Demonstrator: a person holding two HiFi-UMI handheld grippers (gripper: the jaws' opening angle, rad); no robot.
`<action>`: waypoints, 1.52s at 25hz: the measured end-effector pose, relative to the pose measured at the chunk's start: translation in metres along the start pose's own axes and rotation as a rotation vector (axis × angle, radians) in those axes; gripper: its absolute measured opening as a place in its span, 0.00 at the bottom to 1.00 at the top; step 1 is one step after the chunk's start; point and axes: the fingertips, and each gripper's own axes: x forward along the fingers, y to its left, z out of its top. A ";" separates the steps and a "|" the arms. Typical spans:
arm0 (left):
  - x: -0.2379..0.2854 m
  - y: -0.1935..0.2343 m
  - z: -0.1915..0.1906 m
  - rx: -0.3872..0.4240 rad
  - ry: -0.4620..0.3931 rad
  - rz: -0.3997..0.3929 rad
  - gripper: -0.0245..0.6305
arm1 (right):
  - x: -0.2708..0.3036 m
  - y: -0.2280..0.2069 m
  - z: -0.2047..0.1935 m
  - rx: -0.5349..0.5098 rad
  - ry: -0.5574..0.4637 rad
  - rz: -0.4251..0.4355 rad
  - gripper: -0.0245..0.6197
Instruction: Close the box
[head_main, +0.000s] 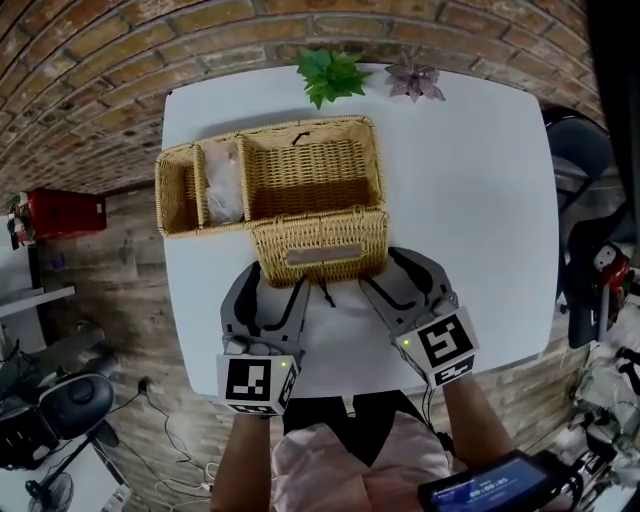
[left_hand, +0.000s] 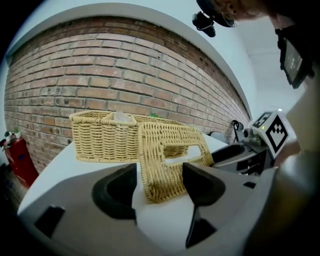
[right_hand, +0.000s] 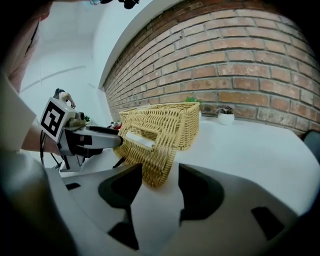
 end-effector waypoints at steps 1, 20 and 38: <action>0.001 -0.003 0.000 0.016 0.005 -0.009 0.47 | 0.001 0.000 -0.001 -0.005 0.009 0.000 0.40; -0.015 -0.012 0.003 -0.099 0.029 -0.123 0.48 | -0.014 0.018 0.001 0.065 0.039 0.140 0.39; -0.061 -0.025 0.042 -0.041 0.020 -0.168 0.50 | -0.058 0.039 0.041 0.319 -0.034 0.357 0.40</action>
